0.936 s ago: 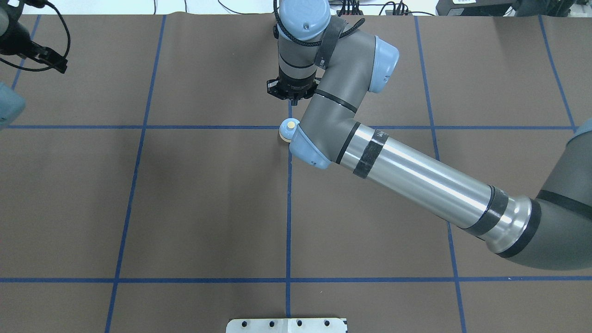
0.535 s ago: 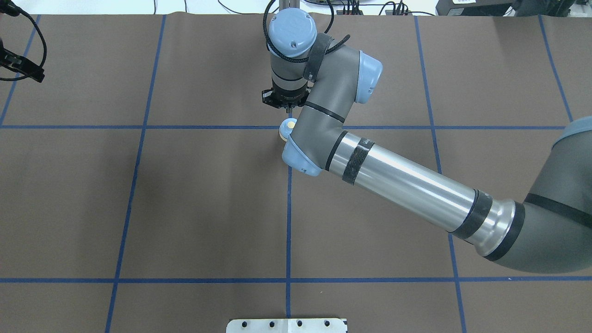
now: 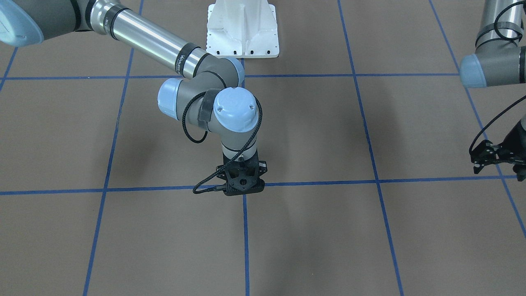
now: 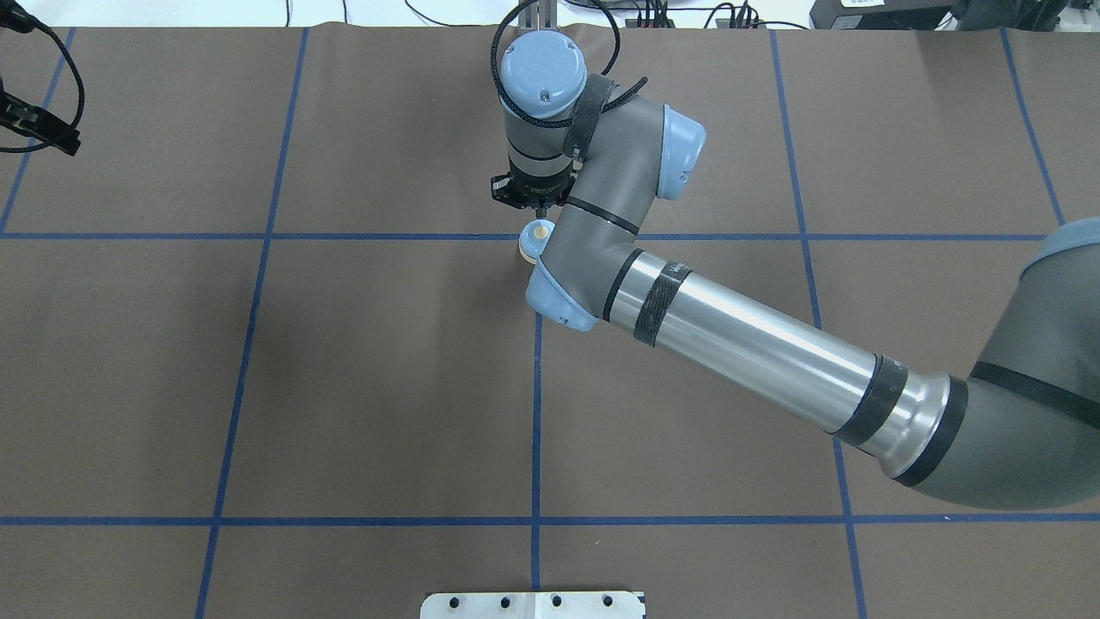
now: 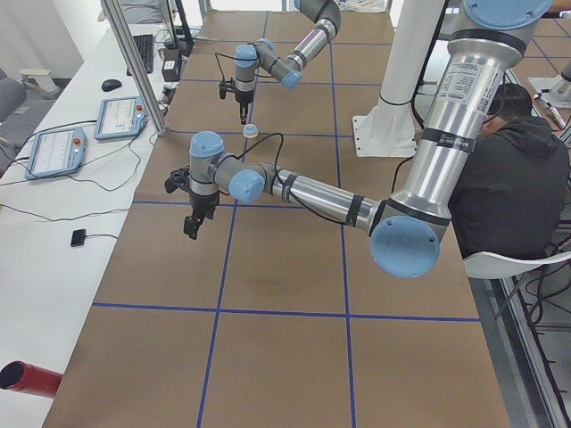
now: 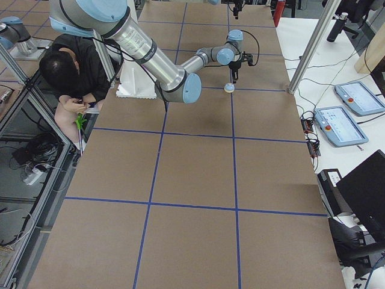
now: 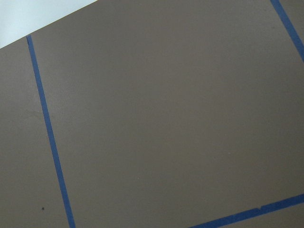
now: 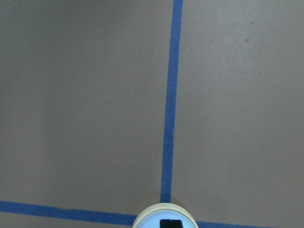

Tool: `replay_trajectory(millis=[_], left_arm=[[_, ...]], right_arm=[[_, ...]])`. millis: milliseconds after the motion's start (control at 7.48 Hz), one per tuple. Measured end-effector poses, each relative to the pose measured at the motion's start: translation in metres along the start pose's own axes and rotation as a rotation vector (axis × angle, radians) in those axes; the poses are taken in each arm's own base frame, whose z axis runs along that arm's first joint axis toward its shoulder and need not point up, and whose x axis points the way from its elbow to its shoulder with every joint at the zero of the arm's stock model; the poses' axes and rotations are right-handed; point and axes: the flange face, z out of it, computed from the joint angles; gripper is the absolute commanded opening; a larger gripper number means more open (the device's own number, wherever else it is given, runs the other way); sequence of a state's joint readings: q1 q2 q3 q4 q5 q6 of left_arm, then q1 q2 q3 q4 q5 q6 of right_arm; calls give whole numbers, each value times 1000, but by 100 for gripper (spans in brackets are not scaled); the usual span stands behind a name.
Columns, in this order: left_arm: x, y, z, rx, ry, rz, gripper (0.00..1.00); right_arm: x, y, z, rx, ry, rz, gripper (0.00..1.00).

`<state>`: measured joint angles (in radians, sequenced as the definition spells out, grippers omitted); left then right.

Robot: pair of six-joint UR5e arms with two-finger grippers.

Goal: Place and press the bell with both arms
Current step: 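Press down on the bell's plunger with the right gripper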

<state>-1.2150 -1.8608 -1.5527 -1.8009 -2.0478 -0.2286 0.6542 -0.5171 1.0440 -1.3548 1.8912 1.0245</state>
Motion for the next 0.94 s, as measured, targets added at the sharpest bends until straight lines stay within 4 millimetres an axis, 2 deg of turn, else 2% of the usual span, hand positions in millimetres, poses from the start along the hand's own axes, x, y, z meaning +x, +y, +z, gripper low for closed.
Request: replay_trajectory(millis=[936], left_arm=[[0,-1,0,3,-2,1,100]], right_arm=[[-1,9,10,-14,6,-4,0]])
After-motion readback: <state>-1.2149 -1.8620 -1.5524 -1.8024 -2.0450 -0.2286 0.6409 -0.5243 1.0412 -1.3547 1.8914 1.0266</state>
